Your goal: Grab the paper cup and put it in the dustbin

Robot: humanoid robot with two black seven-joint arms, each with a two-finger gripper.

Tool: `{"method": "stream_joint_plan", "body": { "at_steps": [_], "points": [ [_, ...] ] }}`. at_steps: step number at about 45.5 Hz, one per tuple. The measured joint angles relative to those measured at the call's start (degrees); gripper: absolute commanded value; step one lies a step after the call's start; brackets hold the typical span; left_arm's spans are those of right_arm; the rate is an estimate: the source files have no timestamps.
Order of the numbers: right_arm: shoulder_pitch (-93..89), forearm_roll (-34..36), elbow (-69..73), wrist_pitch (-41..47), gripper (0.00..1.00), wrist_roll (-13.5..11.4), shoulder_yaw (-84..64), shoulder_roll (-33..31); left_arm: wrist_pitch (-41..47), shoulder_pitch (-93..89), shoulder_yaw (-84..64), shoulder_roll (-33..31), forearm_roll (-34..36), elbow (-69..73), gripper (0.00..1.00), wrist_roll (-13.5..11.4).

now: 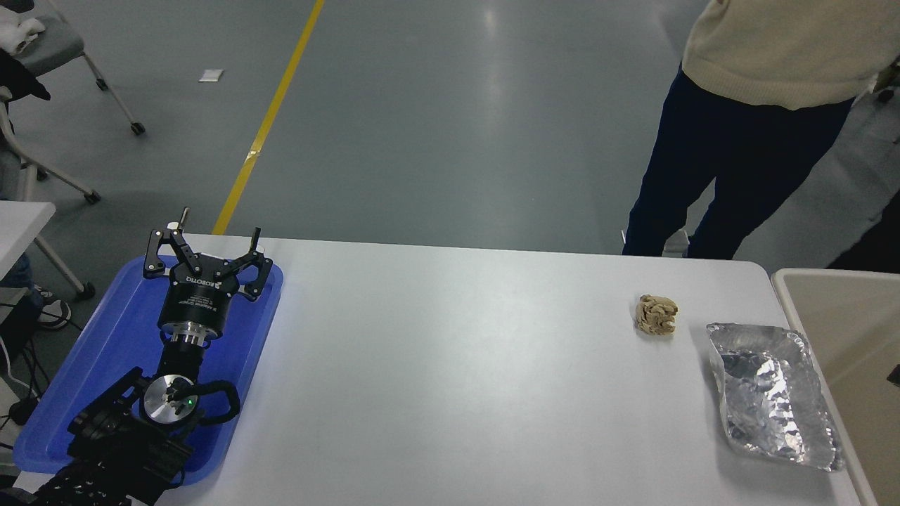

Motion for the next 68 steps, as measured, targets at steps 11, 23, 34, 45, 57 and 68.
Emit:
{"method": "stream_joint_plan", "body": {
  "at_steps": [11,23,34,45,57,68],
  "points": [
    [15.04,-9.21,23.44,1.42,1.00,-2.42,-2.23,-10.99,-0.01,0.00,0.00,-0.01,-0.01,-0.04,1.00,0.00],
    [30.32,-14.27,44.35,10.47,1.00,-5.34,-5.66,-18.01,-0.03,0.00,0.00,0.00,0.08,-0.09,1.00,0.00],
    [49.43,-14.55,55.56,16.27,1.00,-6.08,-17.63,-17.99,-0.08,0.00,0.00,-0.01,0.07,-0.15,1.00,0.00],
    [68.46,-9.69,61.75,21.53,1.00,-6.34,-31.01,-11.10,-0.10,0.00,0.00,-0.01,0.08,-0.17,1.00,-0.01],
    [83.01,-0.08,67.45,24.80,1.00,-6.44,-41.18,2.50,-0.02,0.00,0.00,-0.01,0.02,-0.11,1.00,-0.01],
    [89.63,9.29,69.85,26.37,1.00,-6.53,-46.15,17.12,0.00,0.01,0.00,-0.01,0.00,-0.03,1.00,0.00]
  ]
}}
